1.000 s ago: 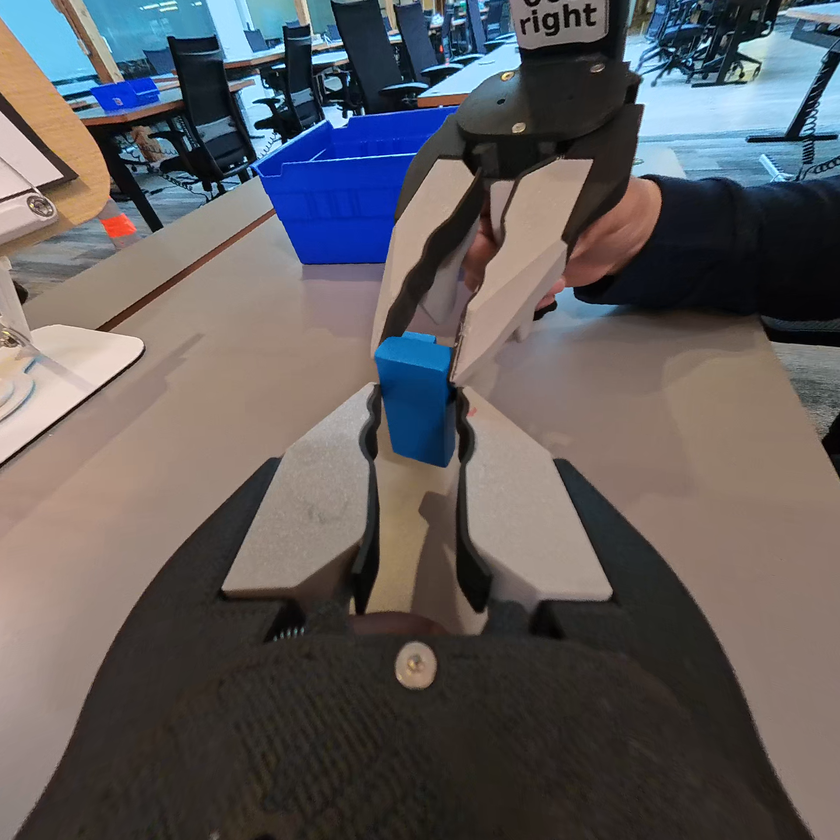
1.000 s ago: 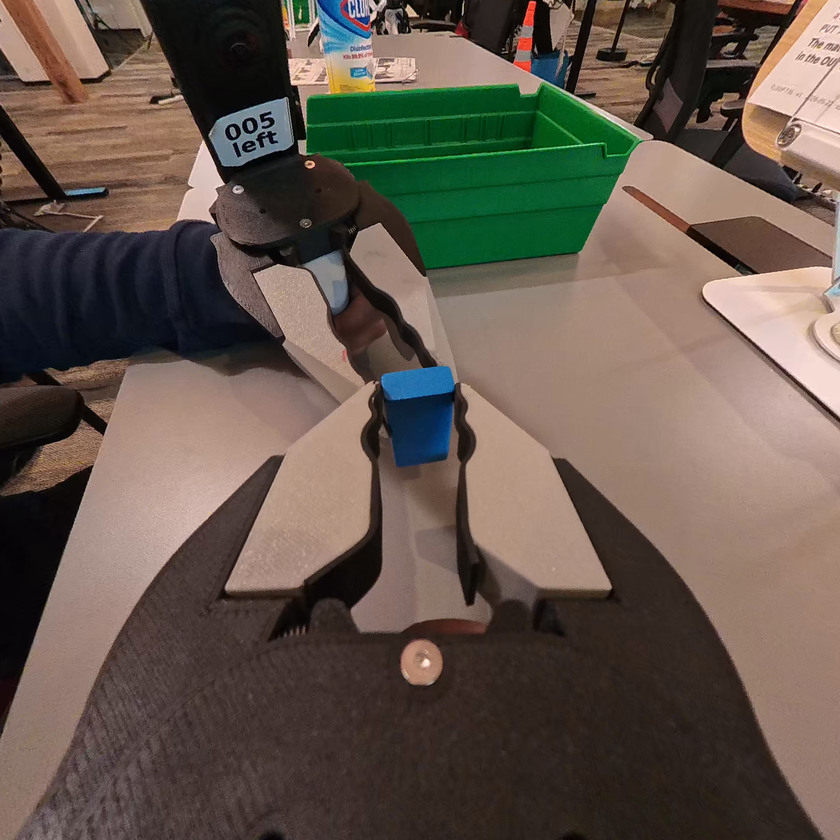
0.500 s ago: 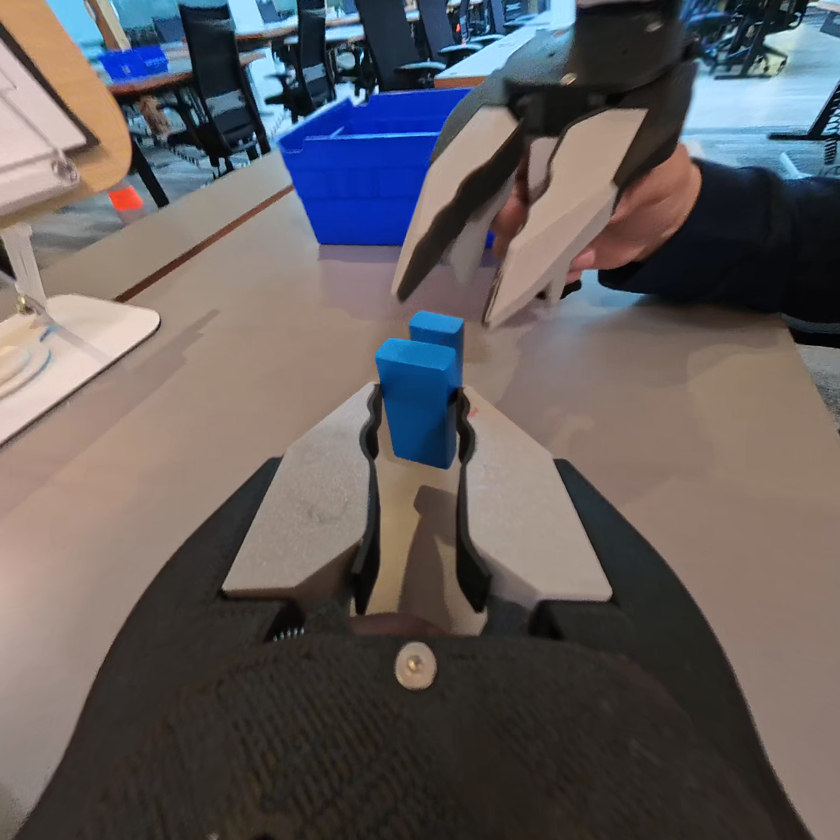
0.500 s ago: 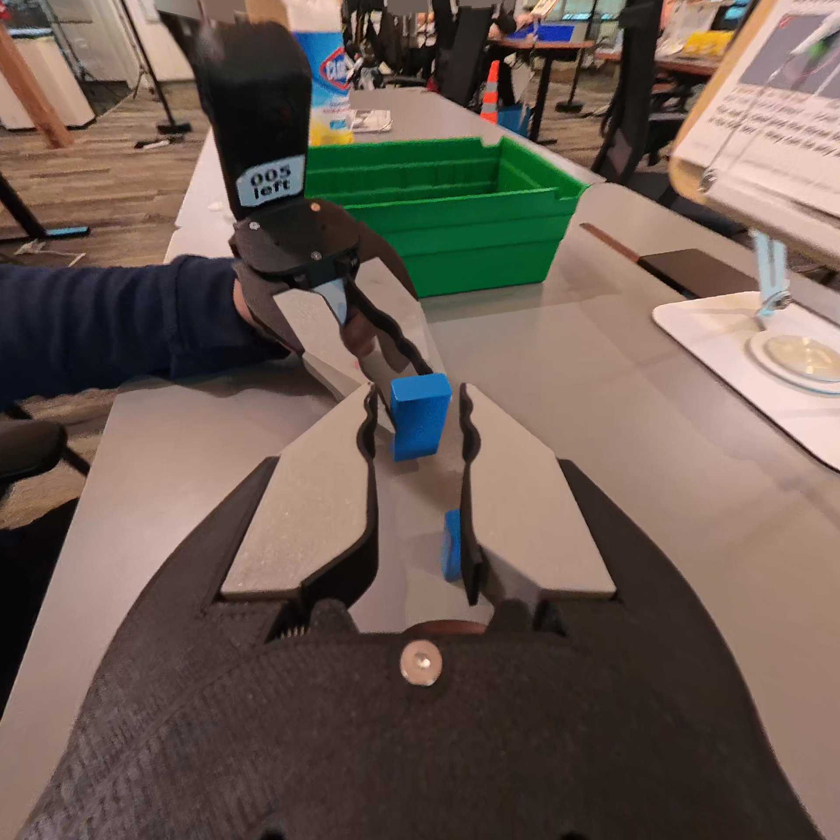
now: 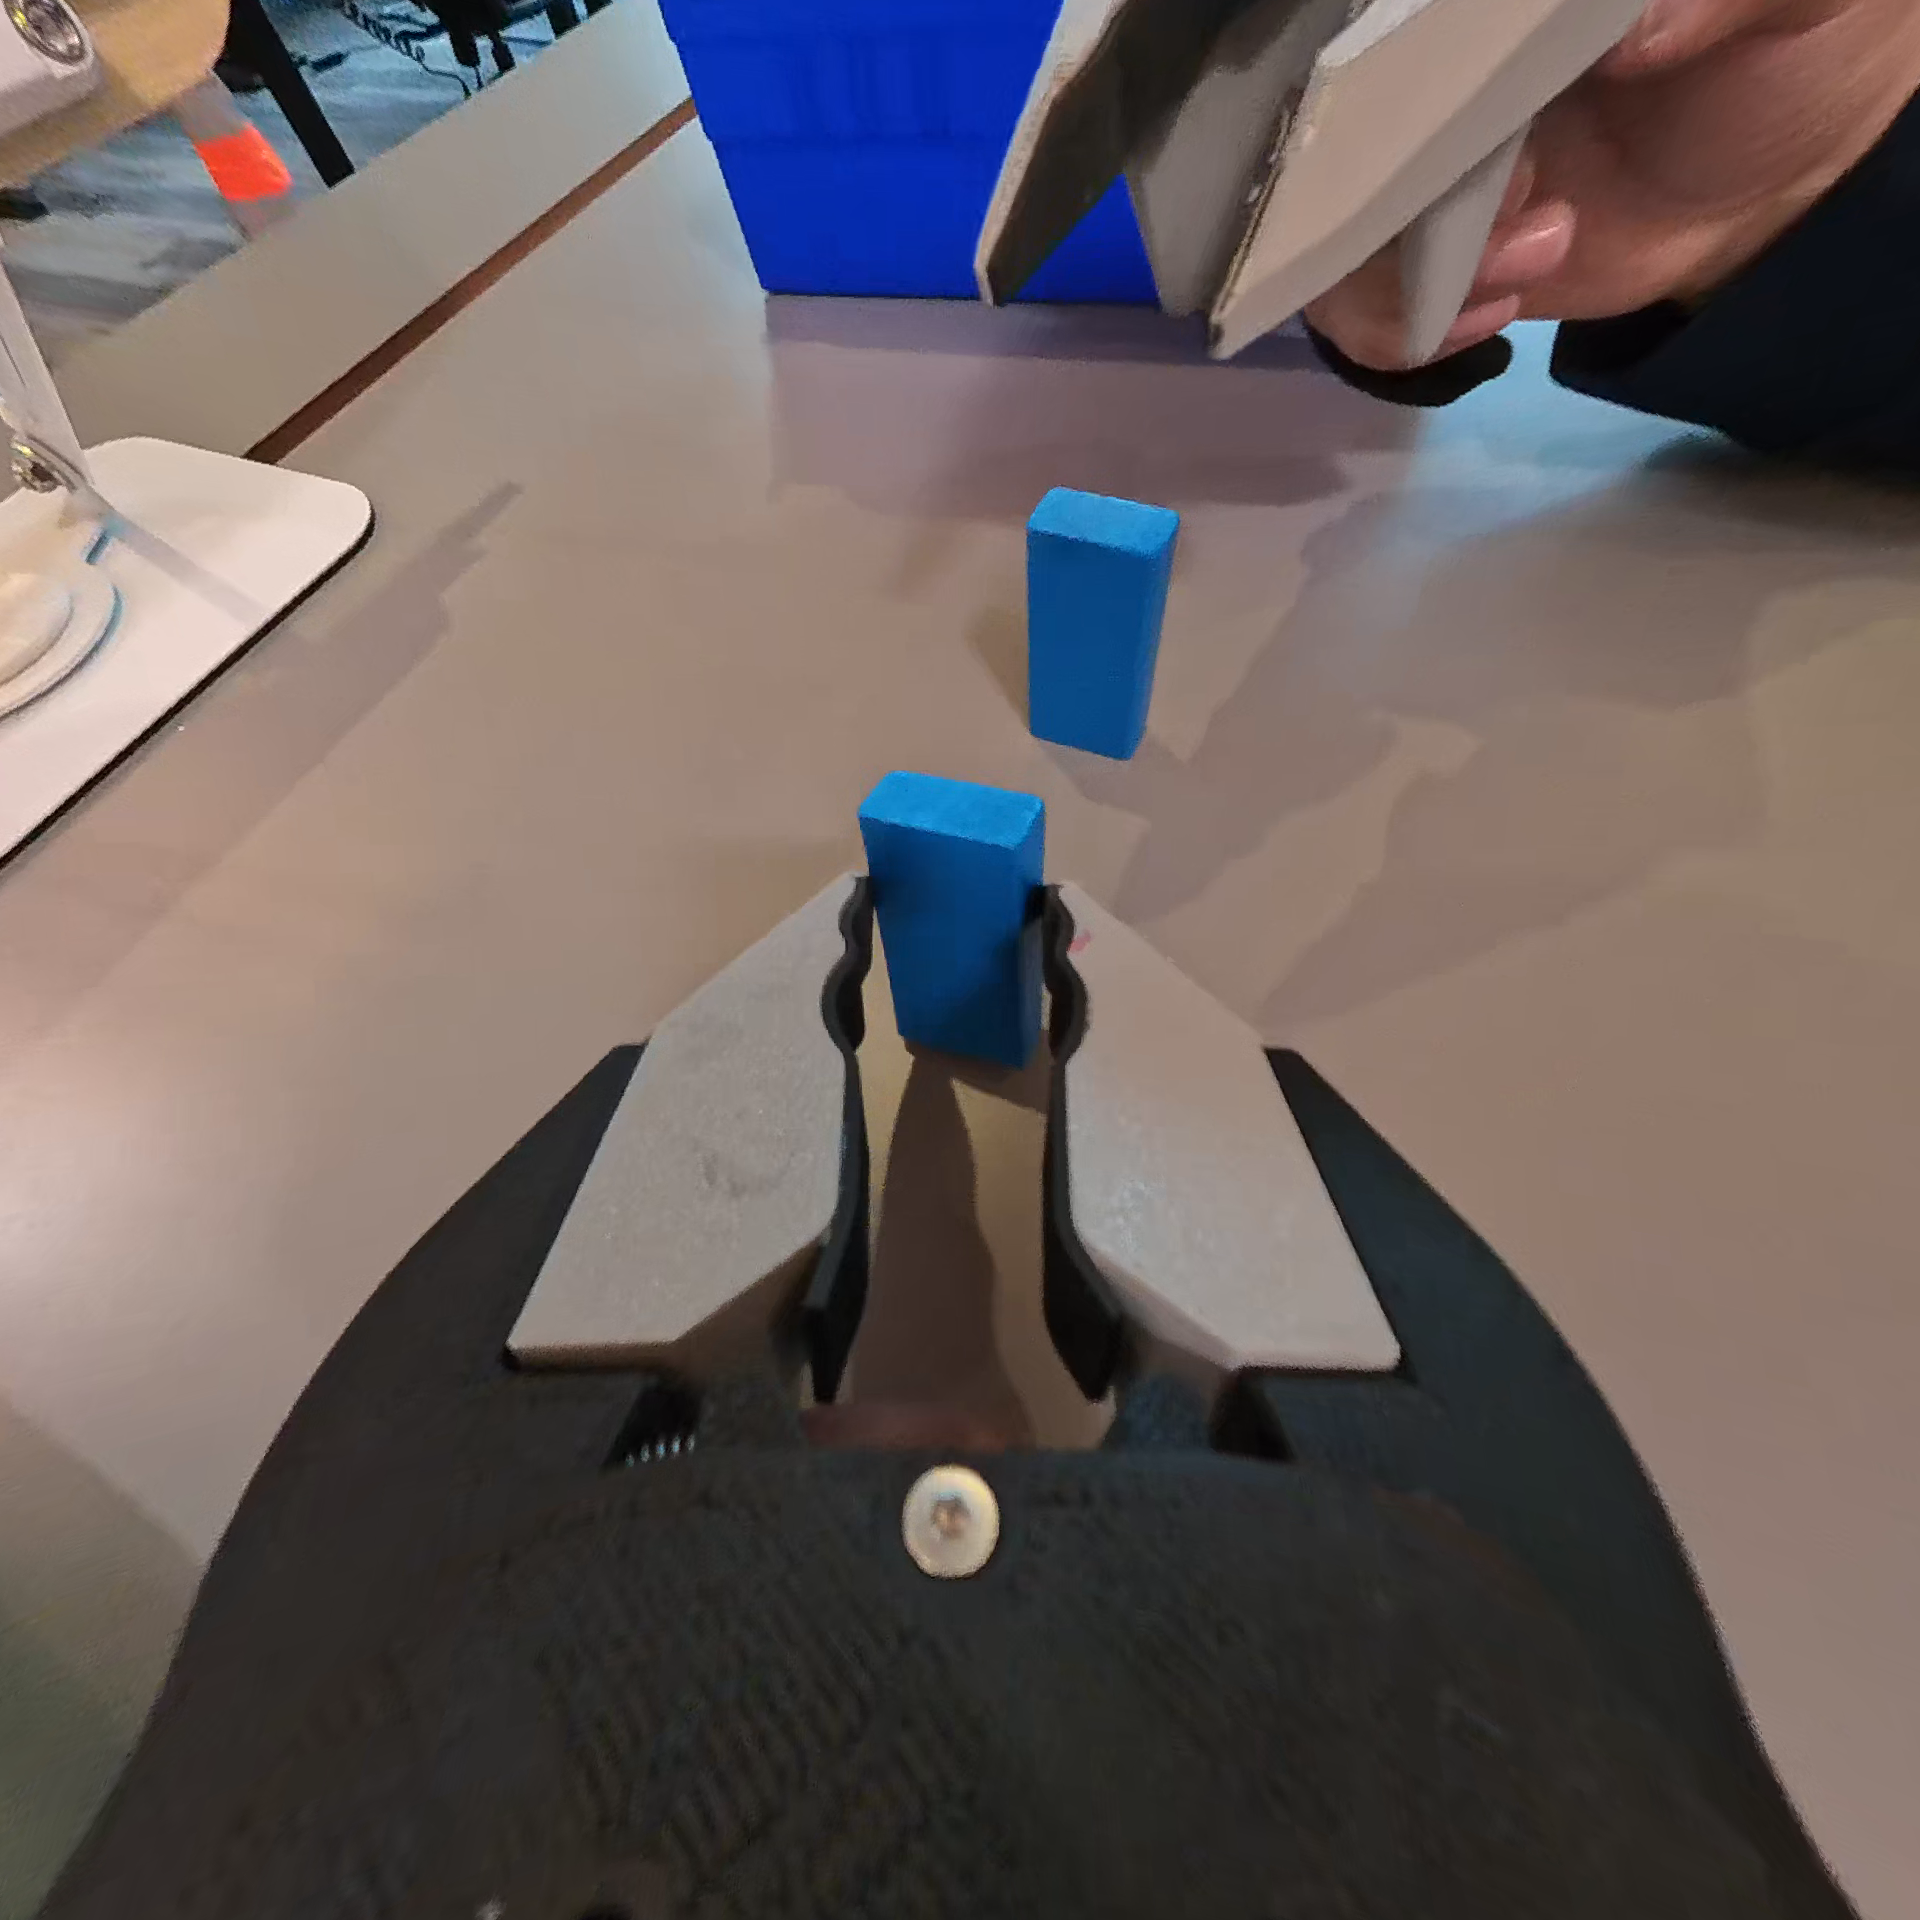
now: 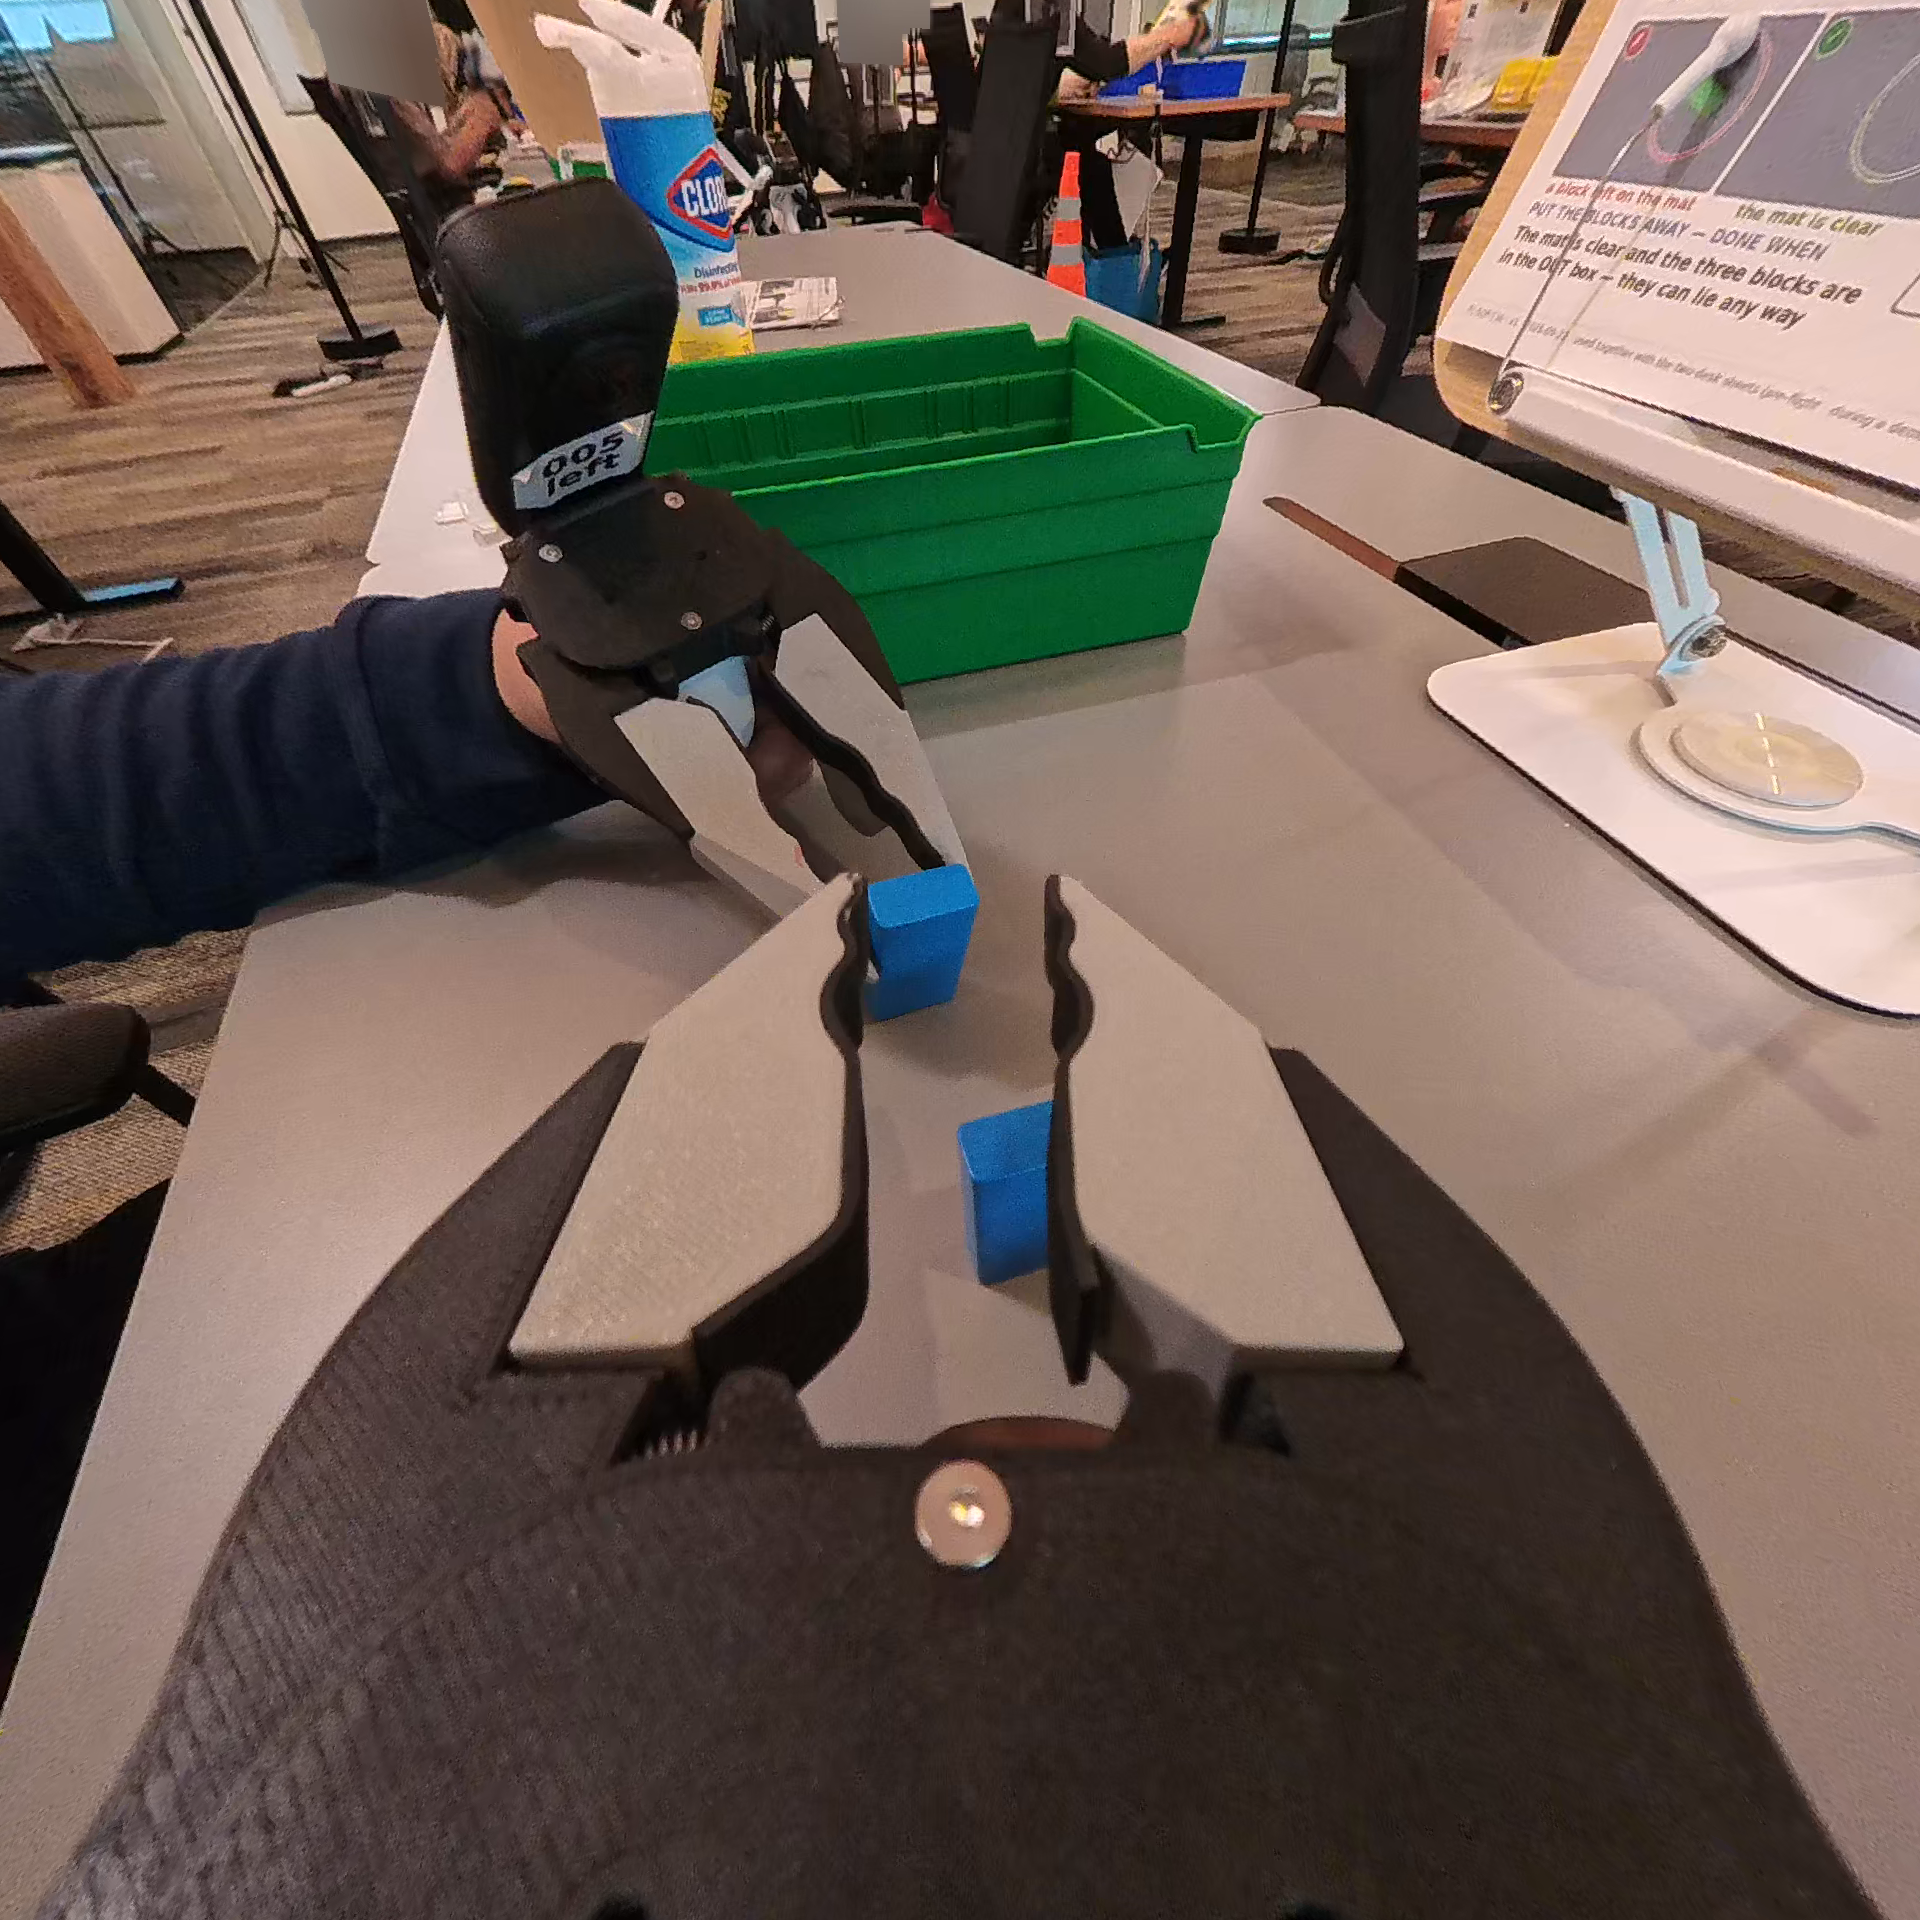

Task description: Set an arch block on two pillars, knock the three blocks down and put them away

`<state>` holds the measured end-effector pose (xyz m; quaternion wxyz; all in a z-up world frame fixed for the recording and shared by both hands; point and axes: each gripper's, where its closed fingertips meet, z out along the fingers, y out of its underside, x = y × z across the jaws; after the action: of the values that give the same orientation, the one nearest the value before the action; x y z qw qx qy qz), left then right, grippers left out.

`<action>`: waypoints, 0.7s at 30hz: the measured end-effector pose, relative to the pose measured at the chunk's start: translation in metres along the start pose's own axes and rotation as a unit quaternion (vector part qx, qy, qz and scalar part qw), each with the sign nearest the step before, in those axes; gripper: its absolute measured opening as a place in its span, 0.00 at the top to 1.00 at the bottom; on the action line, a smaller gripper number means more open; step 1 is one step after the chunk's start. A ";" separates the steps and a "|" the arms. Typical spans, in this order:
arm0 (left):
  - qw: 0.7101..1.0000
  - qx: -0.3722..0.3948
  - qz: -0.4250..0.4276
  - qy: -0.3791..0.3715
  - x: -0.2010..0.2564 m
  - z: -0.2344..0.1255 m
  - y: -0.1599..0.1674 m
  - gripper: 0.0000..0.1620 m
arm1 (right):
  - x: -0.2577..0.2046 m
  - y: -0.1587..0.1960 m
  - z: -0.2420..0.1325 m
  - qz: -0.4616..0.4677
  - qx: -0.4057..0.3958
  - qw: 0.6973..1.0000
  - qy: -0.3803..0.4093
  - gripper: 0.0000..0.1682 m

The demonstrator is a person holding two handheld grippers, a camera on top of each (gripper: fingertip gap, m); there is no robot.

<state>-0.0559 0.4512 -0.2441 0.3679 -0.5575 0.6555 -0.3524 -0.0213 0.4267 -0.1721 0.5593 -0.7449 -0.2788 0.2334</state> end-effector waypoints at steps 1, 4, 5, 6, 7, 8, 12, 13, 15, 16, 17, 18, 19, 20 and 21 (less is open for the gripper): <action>1.000 0.001 0.000 0.003 0.001 0.000 0.000 0.81 | 0.000 0.001 0.000 -0.001 -0.001 1.000 0.000 0.82; 1.000 0.005 0.002 0.015 0.004 -0.001 0.000 0.82 | -0.001 0.002 0.001 -0.002 -0.002 1.000 -0.002 0.82; 1.000 0.008 0.003 0.019 0.005 -0.002 -0.001 0.82 | -0.001 0.002 0.001 -0.001 -0.004 1.000 -0.003 0.82; 1.000 0.011 0.002 0.022 0.005 -0.003 -0.002 0.82 | -0.001 0.003 0.001 -0.001 -0.006 1.000 -0.004 0.82; 1.000 0.013 -0.003 0.022 0.004 -0.004 -0.002 0.82 | -0.001 0.003 0.001 -0.001 -0.006 1.000 -0.004 0.82; 1.000 0.011 -0.008 0.020 0.002 -0.004 -0.001 0.82 | -0.001 0.004 0.001 -0.001 -0.007 1.000 -0.006 0.82; 1.000 0.003 -0.006 0.012 0.000 -0.004 0.002 0.82 | -0.001 0.004 0.001 -0.002 -0.008 1.000 -0.006 0.82; 1.000 0.002 -0.004 0.010 0.000 -0.004 0.002 0.82 | -0.001 0.004 0.000 -0.002 -0.007 1.000 -0.006 0.82; 1.000 -0.003 -0.003 0.002 -0.002 -0.003 0.003 0.82 | -0.001 0.004 0.000 -0.002 -0.007 1.000 -0.005 0.82; 1.000 -0.009 -0.002 -0.002 -0.003 -0.002 0.005 0.82 | 0.000 0.004 0.000 -0.001 -0.007 1.000 -0.005 0.82; 1.000 -0.016 -0.001 -0.005 -0.004 -0.002 0.007 0.82 | 0.000 0.004 0.000 -0.001 -0.007 1.000 -0.004 0.82; 1.000 -0.022 0.002 -0.007 -0.004 -0.001 0.009 0.82 | 0.000 0.004 -0.001 -0.001 -0.006 1.000 -0.004 0.82; 1.000 -0.025 0.005 -0.009 -0.004 -0.001 0.010 0.82 | 0.001 0.004 -0.001 0.000 -0.006 1.000 -0.004 0.82; 1.000 -0.026 0.007 -0.010 -0.004 -0.001 0.010 0.82 | 0.001 0.004 -0.001 0.000 -0.006 1.000 -0.004 0.82; 1.000 -0.027 0.006 -0.010 -0.004 -0.002 0.011 0.82 | 0.001 0.004 -0.001 0.000 -0.005 1.000 -0.003 0.82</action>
<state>-0.0620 0.4568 -0.2522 0.3617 -0.5663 0.6645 -0.3270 -0.0190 0.4258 -0.1755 0.5543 -0.7472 -0.2816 0.2347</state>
